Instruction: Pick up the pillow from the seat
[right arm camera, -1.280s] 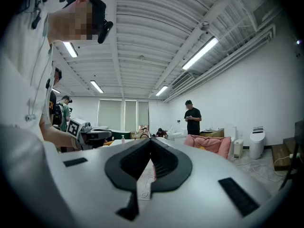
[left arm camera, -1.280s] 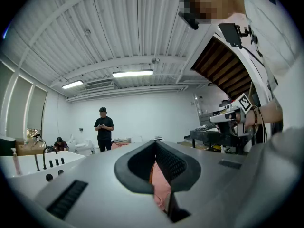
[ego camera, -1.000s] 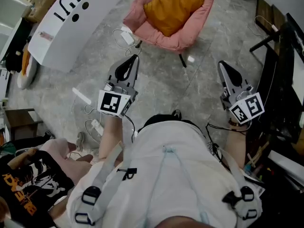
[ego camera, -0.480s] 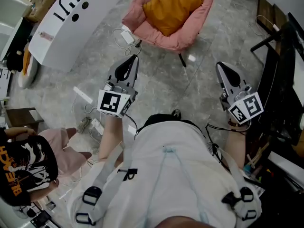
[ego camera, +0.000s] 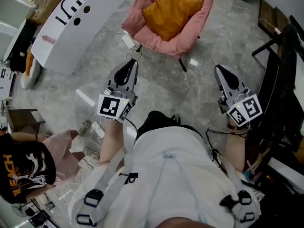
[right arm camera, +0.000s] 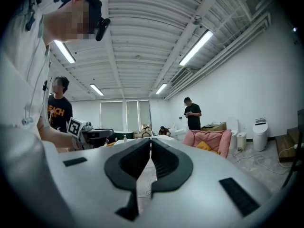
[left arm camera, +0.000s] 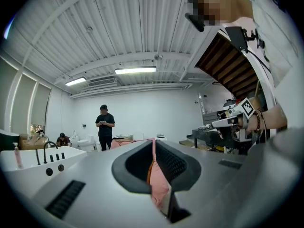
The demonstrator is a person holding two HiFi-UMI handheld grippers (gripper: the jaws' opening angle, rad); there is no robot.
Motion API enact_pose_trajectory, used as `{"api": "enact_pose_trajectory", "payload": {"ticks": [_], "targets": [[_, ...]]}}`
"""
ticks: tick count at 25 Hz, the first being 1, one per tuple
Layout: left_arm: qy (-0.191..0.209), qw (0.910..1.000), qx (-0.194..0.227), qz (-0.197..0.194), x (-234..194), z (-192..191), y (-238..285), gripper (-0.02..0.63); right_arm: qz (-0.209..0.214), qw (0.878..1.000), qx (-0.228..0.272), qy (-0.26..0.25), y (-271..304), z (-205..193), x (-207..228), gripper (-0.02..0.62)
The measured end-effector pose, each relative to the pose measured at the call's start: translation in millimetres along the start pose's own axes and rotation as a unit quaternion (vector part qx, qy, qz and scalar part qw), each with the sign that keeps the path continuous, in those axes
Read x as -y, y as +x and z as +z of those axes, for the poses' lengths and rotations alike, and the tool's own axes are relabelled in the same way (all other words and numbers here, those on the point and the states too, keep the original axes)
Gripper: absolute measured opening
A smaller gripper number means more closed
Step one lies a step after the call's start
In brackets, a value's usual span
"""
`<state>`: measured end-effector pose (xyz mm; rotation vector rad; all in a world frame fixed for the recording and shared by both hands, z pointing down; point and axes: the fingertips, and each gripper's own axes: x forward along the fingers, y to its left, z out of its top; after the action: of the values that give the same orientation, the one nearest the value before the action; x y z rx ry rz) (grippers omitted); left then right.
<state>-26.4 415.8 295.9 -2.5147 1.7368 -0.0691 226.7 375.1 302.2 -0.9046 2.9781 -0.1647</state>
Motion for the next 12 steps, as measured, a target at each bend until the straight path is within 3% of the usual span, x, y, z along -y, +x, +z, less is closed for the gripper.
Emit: {"api": "enact_pose_trajectory", "payload": {"ticks": [4, 8, 11, 12], "targets": [[0.002, 0.9999, 0.001, -0.01, -5, -5, 12, 0.014, 0.002, 1.0, 0.0, 0.011, 9, 1, 13, 0.018], [-0.004, 0.9998, -0.01, -0.017, -15, -17, 27, 0.063, 0.007, 1.0, -0.009, 0.025, 25, -9, 23, 0.023], [-0.007, 0.9994, -0.025, -0.021, -29, -24, 45, 0.092, 0.011, 0.999, -0.02, 0.034, 46, -17, 33, 0.141], [-0.009, 0.9993, -0.028, -0.023, -36, -27, 52, 0.095, 0.011, 0.999, -0.023, 0.036, 54, -18, 37, 0.141]]}}
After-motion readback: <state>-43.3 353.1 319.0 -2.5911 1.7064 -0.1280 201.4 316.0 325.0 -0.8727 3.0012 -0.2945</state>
